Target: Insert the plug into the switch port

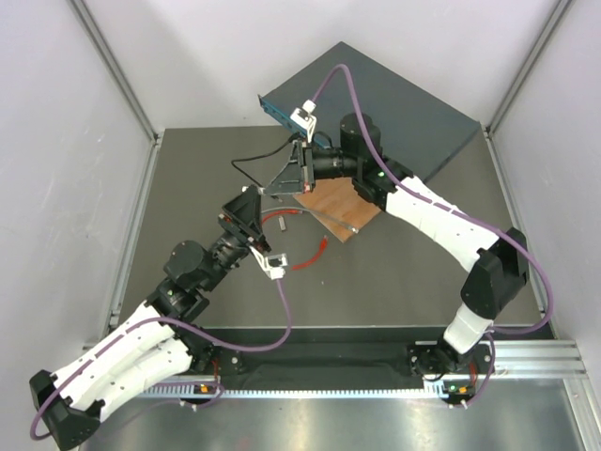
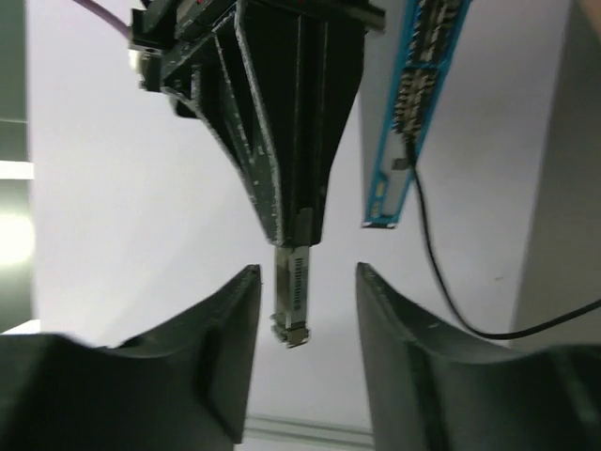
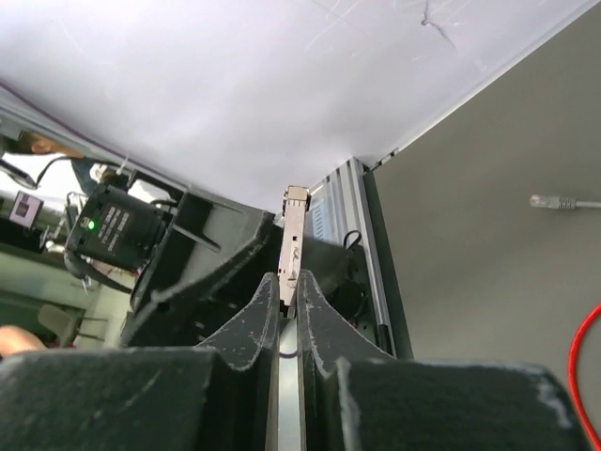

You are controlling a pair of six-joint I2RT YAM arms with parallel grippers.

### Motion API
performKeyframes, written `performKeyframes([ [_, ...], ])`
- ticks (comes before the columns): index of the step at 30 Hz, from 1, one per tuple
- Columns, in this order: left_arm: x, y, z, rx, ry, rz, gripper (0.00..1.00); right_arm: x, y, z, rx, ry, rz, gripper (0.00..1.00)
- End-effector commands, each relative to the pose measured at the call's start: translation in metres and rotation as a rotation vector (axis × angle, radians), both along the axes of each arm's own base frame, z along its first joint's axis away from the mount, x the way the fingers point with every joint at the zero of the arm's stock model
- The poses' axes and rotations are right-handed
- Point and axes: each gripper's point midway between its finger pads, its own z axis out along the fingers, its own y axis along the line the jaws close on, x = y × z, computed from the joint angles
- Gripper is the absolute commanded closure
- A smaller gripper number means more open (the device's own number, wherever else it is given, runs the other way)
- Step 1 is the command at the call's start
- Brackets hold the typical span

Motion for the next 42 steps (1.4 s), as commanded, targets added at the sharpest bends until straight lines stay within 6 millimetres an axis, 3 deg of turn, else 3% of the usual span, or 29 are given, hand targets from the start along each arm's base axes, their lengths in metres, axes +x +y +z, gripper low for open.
performKeyframes([
  [1, -0.016, -0.008, 0.014, -0.100, 0.096, -0.119, 0.47, -0.008, -0.006, 0.024, 0.053, -0.092, 0.042, 1.00],
  [3, -0.031, -0.013, 0.006, -0.134, 0.313, -0.203, 0.25, -0.002, -0.014, 0.028, 0.048, -0.133, 0.031, 1.00],
  [4, -0.038, -0.015, -0.001, -0.166, 0.420, -0.231, 0.23, -0.002, -0.019, 0.027, 0.033, -0.185, 0.030, 1.00],
  [8, -0.063, -0.023, -0.001, -0.241, 0.635, -0.333, 0.23, -0.009, -0.032, 0.017, -0.035, -0.286, 0.045, 1.00],
  [9, -0.067, -0.022, 0.007, -0.255, 0.655, -0.344, 0.25, -0.013, -0.036, 0.008, -0.070, -0.270, 0.056, 1.00],
  [11, -0.067, -0.024, -0.006, -0.263, 0.779, -0.311, 0.32, -0.019, -0.045, 0.002, -0.113, -0.313, 0.078, 1.00],
  [12, -0.067, -0.021, 0.003, -0.274, 0.790, -0.296, 0.33, -0.021, -0.049, 0.001, -0.122, -0.330, 0.083, 1.00],
  [14, -0.066, -0.022, -0.015, -0.232, 0.898, -0.246, 0.38, -0.028, -0.058, -0.002, -0.137, -0.347, 0.100, 1.00],
  [16, -0.067, -0.021, -0.011, -0.235, 0.923, -0.240, 0.39, -0.037, -0.065, 0.001, -0.125, -0.350, 0.118, 1.00],
  [17, -0.069, -0.023, -0.011, -0.224, 0.926, -0.252, 0.40, -0.038, -0.068, -0.008, -0.136, -0.324, 0.122, 1.00],
  [19, -0.079, -0.025, -0.018, -0.140, 0.906, -0.307, 0.41, -0.043, -0.075, -0.015, -0.142, -0.279, 0.125, 1.00],
  [20, -0.081, -0.025, -0.030, -0.099, 0.918, -0.308, 0.41, -0.042, -0.077, -0.016, -0.133, -0.269, 0.121, 1.00],
  [25, -0.068, -0.025, -0.043, -0.094, 0.902, -0.260, 0.43, -0.052, -0.086, -0.015, -0.080, -0.184, 0.117, 1.00],
  [31, -0.058, -0.040, -0.042, -0.110, 0.885, -0.289, 0.47, -0.065, -0.088, -0.016, -0.057, -0.142, 0.164, 1.00],
  [42, -0.051, -0.062, -0.043, -0.108, 0.896, -0.344, 0.49, -0.067, -0.083, -0.021, -0.065, -0.113, 0.169, 1.00],
])
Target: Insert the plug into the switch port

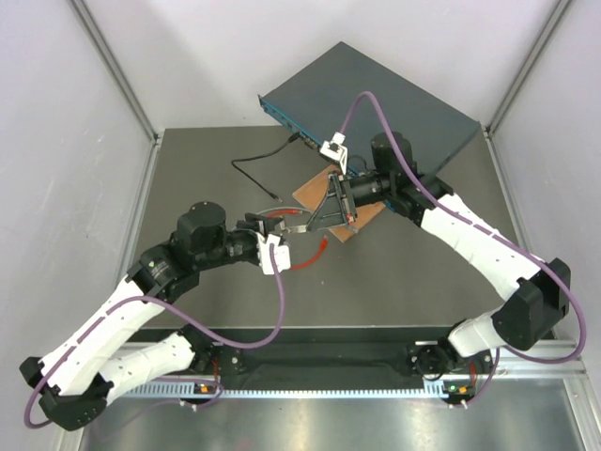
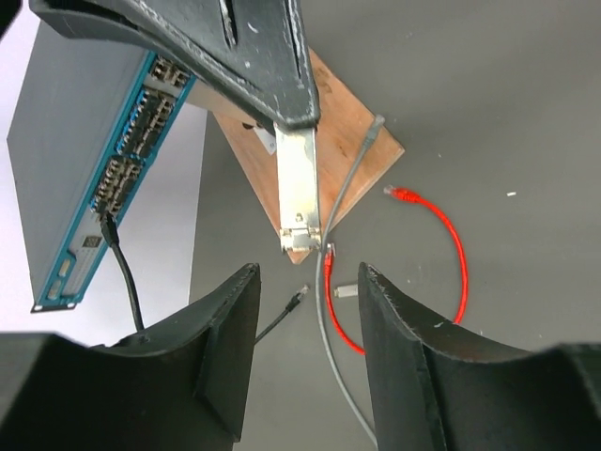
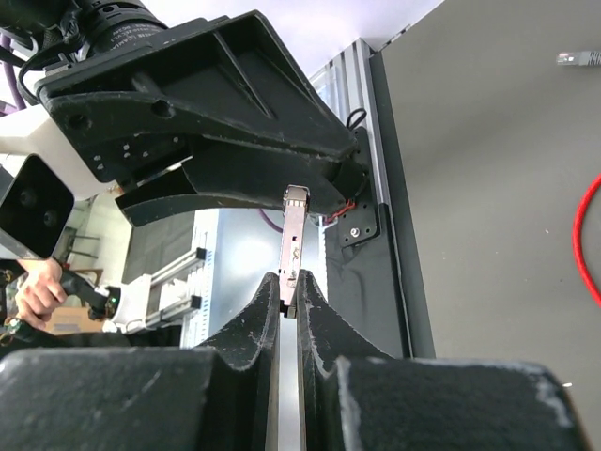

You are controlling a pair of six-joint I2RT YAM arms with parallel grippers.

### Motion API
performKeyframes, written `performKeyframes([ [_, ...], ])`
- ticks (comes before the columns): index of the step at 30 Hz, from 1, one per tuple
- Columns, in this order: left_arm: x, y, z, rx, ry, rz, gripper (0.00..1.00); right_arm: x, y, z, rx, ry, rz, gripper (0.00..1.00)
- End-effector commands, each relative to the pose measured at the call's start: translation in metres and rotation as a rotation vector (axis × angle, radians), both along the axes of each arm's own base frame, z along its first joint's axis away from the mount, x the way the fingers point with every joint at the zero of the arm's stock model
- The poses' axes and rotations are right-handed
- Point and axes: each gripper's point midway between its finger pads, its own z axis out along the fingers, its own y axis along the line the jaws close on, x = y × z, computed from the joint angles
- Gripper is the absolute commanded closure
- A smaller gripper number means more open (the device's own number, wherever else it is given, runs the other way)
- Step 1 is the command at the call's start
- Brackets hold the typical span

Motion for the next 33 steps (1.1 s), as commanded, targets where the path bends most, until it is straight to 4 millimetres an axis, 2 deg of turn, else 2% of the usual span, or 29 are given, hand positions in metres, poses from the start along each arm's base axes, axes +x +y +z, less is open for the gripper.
performKeyframes([
  [1, 0.002, -0.015, 0.016, -0.058, -0.052, -0.046, 0.53, -0.010, 0.001, 0.020, 0.065, -0.067, 0.032, 1.00],
  [7, 0.007, -0.023, 0.015, -0.050, -0.055, -0.040, 0.61, -0.010, 0.004, 0.022, 0.072, -0.058, 0.041, 1.00],
  [14, 0.008, -0.024, 0.013, -0.052, -0.068, -0.039, 0.65, -0.009, 0.005, 0.017, 0.062, -0.049, 0.035, 1.00],
  [17, 0.011, -0.025, 0.014, -0.057, -0.075, -0.026, 0.72, -0.007, 0.005, 0.018, 0.063, -0.052, 0.031, 1.00],
  [21, 0.013, -0.025, 0.009, -0.045, -0.070, -0.010, 0.91, -0.008, 0.006, 0.020, 0.066, -0.057, 0.035, 1.00],
  [22, 0.013, -0.025, 0.008, -0.046, -0.064, -0.005, 1.00, -0.008, 0.006, 0.020, 0.066, -0.060, 0.033, 1.00],
  [23, 0.013, -0.024, 0.007, -0.054, -0.048, 0.006, 1.00, -0.008, 0.006, 0.022, 0.072, -0.074, 0.035, 0.84],
  [25, 0.012, -0.022, 0.004, -0.065, -0.016, 0.027, 1.00, -0.007, 0.004, 0.028, 0.072, -0.097, 0.027, 0.64],
  [26, 0.010, -0.022, 0.003, -0.085, 0.026, 0.044, 1.00, -0.002, 0.004, 0.028, 0.067, -0.145, 0.003, 0.45],
  [28, 0.007, -0.020, -0.003, -0.096, 0.088, 0.069, 1.00, 0.006, -0.001, 0.039, 0.050, -0.197, -0.046, 0.38],
  [29, 0.005, -0.019, -0.006, -0.127, 0.152, 0.101, 1.00, 0.016, -0.003, 0.040, 0.038, -0.241, -0.091, 0.32],
  [33, 0.009, -0.018, -0.016, -0.181, 0.309, 0.223, 1.00, 0.043, -0.026, 0.066, 0.053, -0.299, -0.219, 0.19],
])
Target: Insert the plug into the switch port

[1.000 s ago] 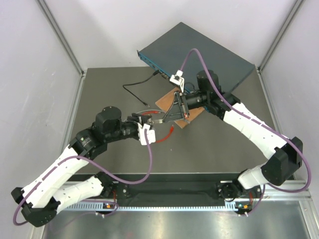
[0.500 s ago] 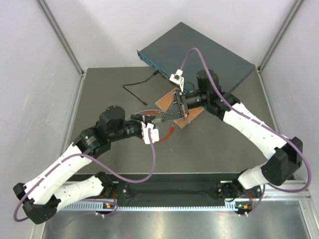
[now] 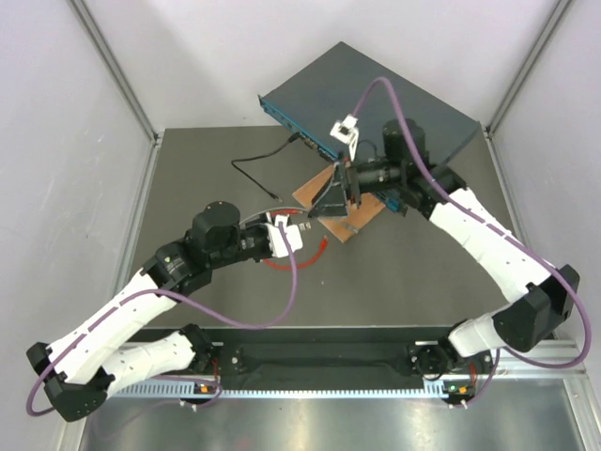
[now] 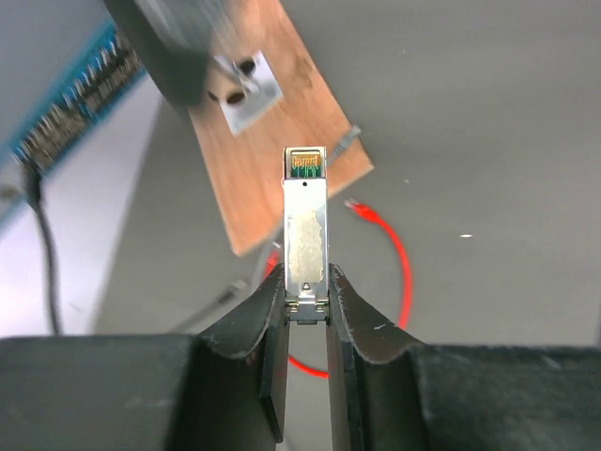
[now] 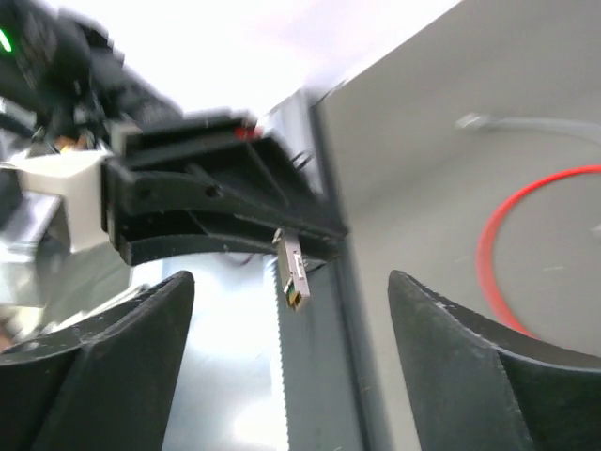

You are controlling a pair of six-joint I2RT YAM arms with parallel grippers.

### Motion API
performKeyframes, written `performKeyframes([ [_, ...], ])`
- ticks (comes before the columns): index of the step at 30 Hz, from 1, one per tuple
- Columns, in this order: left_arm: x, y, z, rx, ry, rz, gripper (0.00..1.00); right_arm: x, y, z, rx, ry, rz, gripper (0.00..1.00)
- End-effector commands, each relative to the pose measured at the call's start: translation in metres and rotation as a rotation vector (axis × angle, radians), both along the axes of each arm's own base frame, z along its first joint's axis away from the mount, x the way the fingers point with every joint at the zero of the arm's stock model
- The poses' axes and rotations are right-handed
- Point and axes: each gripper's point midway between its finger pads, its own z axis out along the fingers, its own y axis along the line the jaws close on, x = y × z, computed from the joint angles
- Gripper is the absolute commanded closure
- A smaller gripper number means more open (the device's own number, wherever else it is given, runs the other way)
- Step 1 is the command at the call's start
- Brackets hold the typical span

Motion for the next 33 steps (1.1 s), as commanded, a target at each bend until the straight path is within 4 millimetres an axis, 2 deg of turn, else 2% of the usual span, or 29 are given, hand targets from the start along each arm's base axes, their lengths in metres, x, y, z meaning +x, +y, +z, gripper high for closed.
performKeyframes([
  [1, 0.004, 0.000, -0.003, -0.095, 0.165, 0.144, 1.00, 0.022, -0.026, 0.052, 0.063, -0.183, -0.131, 0.17],
  [4, 0.013, 0.000, -0.010, -0.146, 0.261, 0.255, 1.00, 0.028, -0.051, 0.081, 0.113, -0.230, -0.222, 0.12],
  [7, 0.017, -0.007, -0.019, -0.179, 0.363, 0.315, 1.00, 0.050, -0.084, 0.090, 0.112, -0.251, -0.374, 0.12],
  [8, 0.018, -0.012, -0.025, -0.193, 0.412, 0.338, 1.00, 0.049, -0.097, 0.097, 0.121, -0.262, -0.423, 0.11],
  [9, 0.020, -0.015, -0.024, -0.206, 0.430, 0.350, 1.00, 0.060, -0.116, 0.093, 0.112, -0.250, -0.495, 0.10],
  [10, 0.023, -0.019, -0.024, -0.218, 0.447, 0.360, 1.00, 0.061, -0.126, 0.093, 0.110, -0.245, -0.535, 0.10],
  [11, 0.028, -0.023, -0.031, -0.218, 0.480, 0.394, 1.00, 0.064, -0.147, 0.092, 0.105, -0.242, -0.628, 0.09],
  [12, 0.033, -0.025, -0.027, -0.236, 0.486, 0.420, 1.00, 0.065, -0.158, 0.090, 0.102, -0.240, -0.678, 0.08],
  [13, 0.036, -0.029, -0.026, -0.257, 0.506, 0.437, 1.00, 0.056, -0.169, 0.097, 0.117, -0.252, -0.730, 0.07],
  [14, 0.044, -0.030, -0.033, -0.240, 0.508, 0.472, 1.00, 0.066, -0.193, 0.087, 0.099, -0.229, -0.838, 0.06],
  [15, 0.047, -0.033, -0.029, -0.247, 0.503, 0.468, 1.00, 0.067, -0.207, 0.085, 0.098, -0.221, -0.905, 0.05],
  [16, 0.049, -0.039, -0.029, -0.273, 0.529, 0.472, 1.00, 0.058, -0.218, 0.089, 0.117, -0.214, -0.965, 0.03],
  [17, 0.051, -0.043, -0.027, -0.284, 0.529, 0.466, 1.00, 0.060, -0.235, 0.075, 0.107, -0.168, -1.035, 0.01],
  [19, 0.051, -0.053, -0.021, -0.308, 0.536, 0.427, 1.00, 0.051, -0.245, 0.066, 0.126, -0.111, -1.089, 0.00],
  [20, 0.053, -0.056, -0.017, -0.318, 0.536, 0.421, 1.00, 0.052, -0.254, 0.050, 0.120, -0.059, -1.117, 0.00],
  [22, 0.056, -0.059, -0.016, -0.325, 0.551, 0.433, 1.00, 0.051, -0.261, 0.036, 0.118, -0.005, -1.142, 0.00],
  [24, 0.058, -0.063, -0.018, -0.313, 0.579, 0.450, 1.00, 0.059, -0.269, 0.010, 0.110, 0.090, -1.144, 0.00],
  [27, 0.059, -0.068, -0.019, -0.324, 0.614, 0.460, 1.00, 0.071, -0.273, -0.016, 0.118, 0.203, -1.106, 0.00],
  [28, 0.059, -0.070, -0.020, -0.326, 0.627, 0.456, 1.00, 0.074, -0.269, -0.010, 0.146, 0.169, -1.059, 0.00],
  [29, 0.059, -0.072, -0.019, -0.329, 0.629, 0.451, 1.00, 0.077, -0.270, -0.018, 0.157, 0.191, -1.051, 0.00],
  [30, 0.059, -0.074, -0.019, -0.328, 0.635, 0.447, 1.00, 0.080, -0.269, -0.018, 0.173, 0.189, -1.037, 0.00],
  [33, 0.062, -0.075, -0.016, -0.332, 0.628, 0.452, 1.00, 0.088, -0.266, -0.007, 0.263, 0.174, -0.995, 0.00],
])
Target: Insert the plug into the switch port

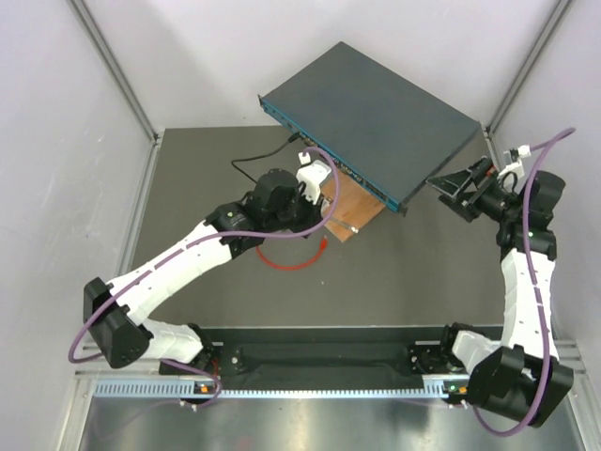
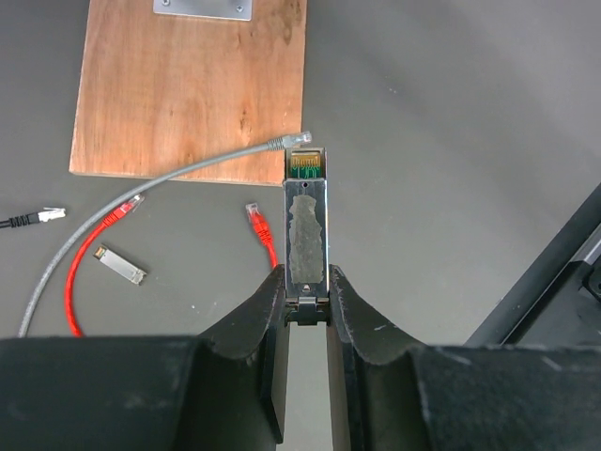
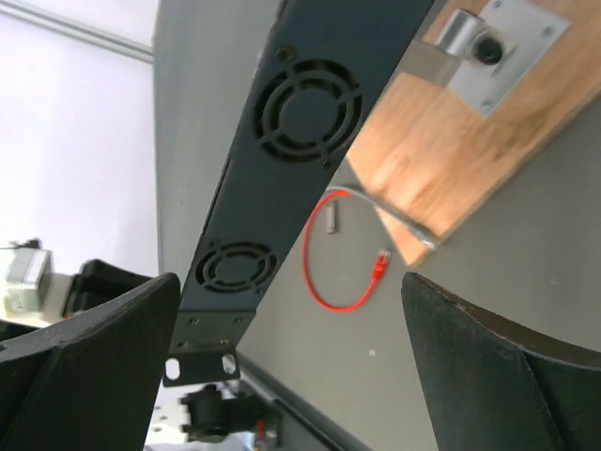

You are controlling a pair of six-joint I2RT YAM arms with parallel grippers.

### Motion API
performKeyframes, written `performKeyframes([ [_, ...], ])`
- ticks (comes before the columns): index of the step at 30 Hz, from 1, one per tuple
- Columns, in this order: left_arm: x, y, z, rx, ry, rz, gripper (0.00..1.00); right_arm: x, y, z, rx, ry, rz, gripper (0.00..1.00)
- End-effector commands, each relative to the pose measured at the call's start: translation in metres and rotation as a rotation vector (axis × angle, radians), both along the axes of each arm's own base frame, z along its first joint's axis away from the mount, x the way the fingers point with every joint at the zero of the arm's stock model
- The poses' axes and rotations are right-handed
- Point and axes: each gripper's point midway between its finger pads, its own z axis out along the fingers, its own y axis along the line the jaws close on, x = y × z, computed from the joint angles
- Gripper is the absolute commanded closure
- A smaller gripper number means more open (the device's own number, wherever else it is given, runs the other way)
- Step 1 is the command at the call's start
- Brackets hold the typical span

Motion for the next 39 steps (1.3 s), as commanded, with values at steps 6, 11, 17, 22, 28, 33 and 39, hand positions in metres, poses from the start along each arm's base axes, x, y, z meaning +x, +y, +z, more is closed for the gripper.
performKeyframes([
  [6, 0.011, -0.013, 0.036, -0.093, -0.069, 0.018, 1.00, 0.020, 0.010, 0.036, 0.100, -0.188, 0.107, 0.00],
  [11, 0.016, -0.015, 0.038, -0.089, -0.082, 0.025, 1.00, 0.030, 0.028, 0.029, 0.113, -0.199, 0.140, 0.00],
  [17, 0.033, -0.018, 0.047, -0.082, -0.115, 0.077, 1.00, 0.036, 0.036, 0.030, 0.124, -0.215, 0.154, 0.26],
  [22, 0.040, -0.028, 0.044, -0.089, -0.104, 0.077, 1.00, 0.033, 0.041, 0.026, 0.130, -0.204, 0.173, 0.56],
  [28, 0.044, -0.039, 0.047, -0.112, -0.087, 0.065, 1.00, 0.031, 0.044, 0.024, 0.131, -0.200, 0.182, 0.83],
  [33, 0.045, -0.047, 0.045, -0.131, -0.057, 0.064, 1.00, 0.030, 0.045, 0.023, 0.133, -0.197, 0.186, 1.00],
  [39, 0.050, -0.052, 0.047, -0.140, -0.057, 0.067, 1.00, 0.028, 0.047, 0.023, 0.135, -0.196, 0.192, 1.00],
])
